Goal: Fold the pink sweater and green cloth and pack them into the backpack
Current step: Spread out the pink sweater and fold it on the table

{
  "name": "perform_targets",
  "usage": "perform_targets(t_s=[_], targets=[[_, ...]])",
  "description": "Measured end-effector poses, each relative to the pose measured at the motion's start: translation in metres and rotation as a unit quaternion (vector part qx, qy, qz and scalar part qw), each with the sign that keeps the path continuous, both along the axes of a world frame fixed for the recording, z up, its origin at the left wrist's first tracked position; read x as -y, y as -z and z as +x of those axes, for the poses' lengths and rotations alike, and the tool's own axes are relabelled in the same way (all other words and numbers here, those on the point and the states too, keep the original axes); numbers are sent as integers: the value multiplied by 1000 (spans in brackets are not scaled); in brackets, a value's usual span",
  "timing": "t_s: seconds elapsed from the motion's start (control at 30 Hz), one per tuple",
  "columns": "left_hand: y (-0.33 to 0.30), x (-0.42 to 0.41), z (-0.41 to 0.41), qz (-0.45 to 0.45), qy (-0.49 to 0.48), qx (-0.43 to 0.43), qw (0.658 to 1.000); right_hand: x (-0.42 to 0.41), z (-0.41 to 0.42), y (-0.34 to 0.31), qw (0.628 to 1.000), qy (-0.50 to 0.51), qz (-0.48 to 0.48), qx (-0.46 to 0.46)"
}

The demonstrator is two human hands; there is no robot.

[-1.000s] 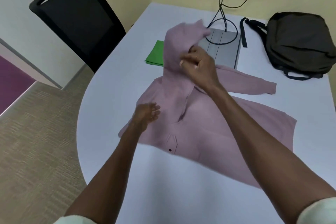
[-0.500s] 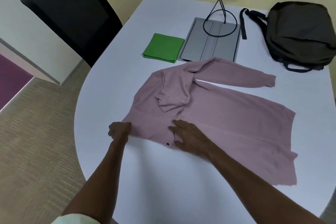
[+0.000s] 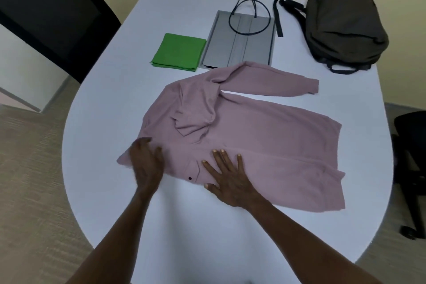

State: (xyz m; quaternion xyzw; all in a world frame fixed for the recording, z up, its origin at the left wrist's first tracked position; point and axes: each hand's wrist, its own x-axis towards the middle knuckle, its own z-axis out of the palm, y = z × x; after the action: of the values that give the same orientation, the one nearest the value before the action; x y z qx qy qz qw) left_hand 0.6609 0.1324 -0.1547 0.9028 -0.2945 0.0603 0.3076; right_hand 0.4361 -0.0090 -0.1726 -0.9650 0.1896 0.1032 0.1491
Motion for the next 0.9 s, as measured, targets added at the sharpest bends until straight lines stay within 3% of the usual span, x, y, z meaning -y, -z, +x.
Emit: perform_targets(t_s=[0.1,0.17,0.23,0.33,0.6,0.9], targets=[[10,31,-44,20,188,-18,982,2,-9,11,998,59,-21,-15],[20,41,-66,126,265,-40,955,9,-19,18,996,87,-25,-16],[28,40,-77,256,263,-71,928,16,-39,26,994,100,-40,-13],[35,38,-74,320,250,-93,909,31,-77,32,988,135,-74,-5],[30,45,-75,359,246,-121,892,81,-161,31,975,199,-96,-12],[29,46,-80,354,221,-122,900,117,-217,24,962,251,-101,-28]])
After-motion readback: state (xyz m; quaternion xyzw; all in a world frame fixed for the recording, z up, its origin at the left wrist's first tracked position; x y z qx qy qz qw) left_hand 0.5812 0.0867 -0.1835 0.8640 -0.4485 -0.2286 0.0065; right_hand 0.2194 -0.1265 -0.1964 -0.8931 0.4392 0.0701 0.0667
